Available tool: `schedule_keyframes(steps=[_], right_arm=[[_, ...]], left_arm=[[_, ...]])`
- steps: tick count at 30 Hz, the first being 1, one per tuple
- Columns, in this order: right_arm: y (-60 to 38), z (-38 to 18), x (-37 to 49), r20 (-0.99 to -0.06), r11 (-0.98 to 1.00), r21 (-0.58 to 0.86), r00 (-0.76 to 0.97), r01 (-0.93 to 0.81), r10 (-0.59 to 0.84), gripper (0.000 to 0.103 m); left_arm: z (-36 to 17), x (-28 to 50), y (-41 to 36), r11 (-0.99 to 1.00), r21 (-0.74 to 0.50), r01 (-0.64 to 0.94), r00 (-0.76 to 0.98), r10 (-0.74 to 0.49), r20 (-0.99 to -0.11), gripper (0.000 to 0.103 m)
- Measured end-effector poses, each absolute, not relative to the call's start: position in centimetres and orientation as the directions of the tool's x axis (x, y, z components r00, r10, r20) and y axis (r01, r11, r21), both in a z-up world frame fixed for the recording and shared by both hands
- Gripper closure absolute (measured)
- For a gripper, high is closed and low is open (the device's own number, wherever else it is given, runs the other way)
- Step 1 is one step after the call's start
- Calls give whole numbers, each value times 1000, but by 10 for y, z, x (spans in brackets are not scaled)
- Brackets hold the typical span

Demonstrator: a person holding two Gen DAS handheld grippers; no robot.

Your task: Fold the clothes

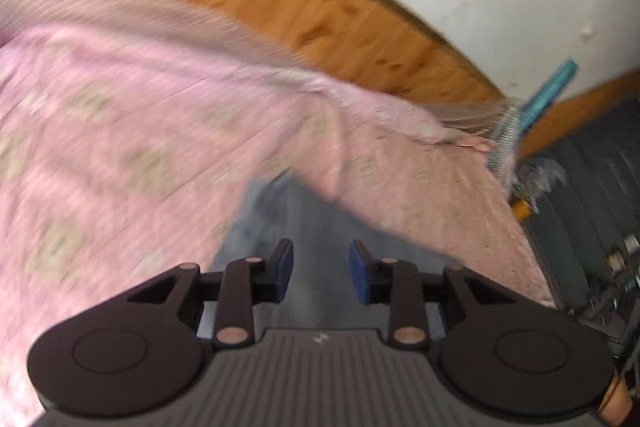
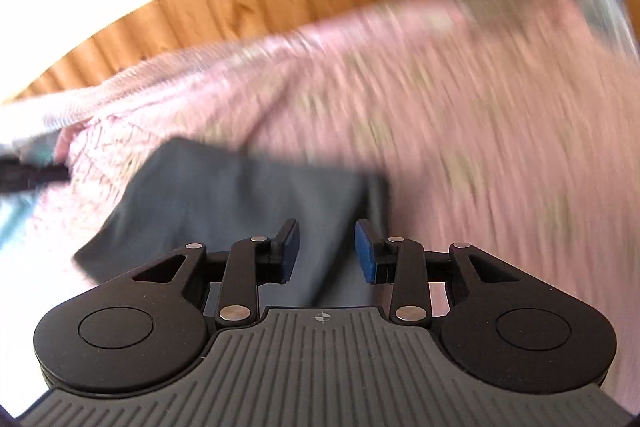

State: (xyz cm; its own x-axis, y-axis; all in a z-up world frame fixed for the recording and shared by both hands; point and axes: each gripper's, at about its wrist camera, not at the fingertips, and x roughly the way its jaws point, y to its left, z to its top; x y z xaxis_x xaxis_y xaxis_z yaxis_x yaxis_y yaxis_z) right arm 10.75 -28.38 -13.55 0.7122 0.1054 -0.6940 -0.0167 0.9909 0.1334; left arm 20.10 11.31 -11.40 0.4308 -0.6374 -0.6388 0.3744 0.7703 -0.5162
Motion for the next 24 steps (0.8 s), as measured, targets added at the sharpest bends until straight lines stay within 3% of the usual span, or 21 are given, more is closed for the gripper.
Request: schedule_keyframes(steps=[2, 5, 6, 7, 10, 14, 16, 20, 24], right_arm=[[-262, -144, 150, -702, 995, 65, 705, -72, 97, 70], [-255, -182, 183, -770, 995, -5, 635, -99, 59, 74], [-254, -195, 193, -792, 994, -27, 609, -108, 44, 74], [-257, -207, 195, -803, 993, -34, 595, -113, 40, 77], [-277, -225, 179, -785, 993, 10, 615, -114, 79, 79], [-285, -217, 170, -788, 996, 36, 610, -79, 77, 80], [-285, -202, 160, -787, 999, 30, 615, -36, 46, 72], [-249, -172, 113, -739, 987, 53, 659, -154, 143, 72], [-205, -197, 71, -788, 952, 20, 581, -304, 202, 66]], left_arm=[[-123, 236, 79, 740, -527, 418, 365, -668, -648, 73], [-167, 267, 41, 811, -414, 414, 313, -554, -772, 73], [-183, 274, 38, 836, -380, 396, 299, -509, -807, 80], [-199, 278, 43, 861, -359, 361, 286, -469, -836, 100], [-217, 277, 62, 868, -383, 314, 281, -471, -836, 99], [-209, 267, 70, 875, -322, 360, 279, -431, -858, 96], [-188, 256, 84, 885, -286, 367, 322, -409, -854, 94], [-146, 209, 101, 780, -439, 446, 322, -597, -735, 85], [-179, 171, 94, 750, -452, 484, 234, -608, -758, 82]])
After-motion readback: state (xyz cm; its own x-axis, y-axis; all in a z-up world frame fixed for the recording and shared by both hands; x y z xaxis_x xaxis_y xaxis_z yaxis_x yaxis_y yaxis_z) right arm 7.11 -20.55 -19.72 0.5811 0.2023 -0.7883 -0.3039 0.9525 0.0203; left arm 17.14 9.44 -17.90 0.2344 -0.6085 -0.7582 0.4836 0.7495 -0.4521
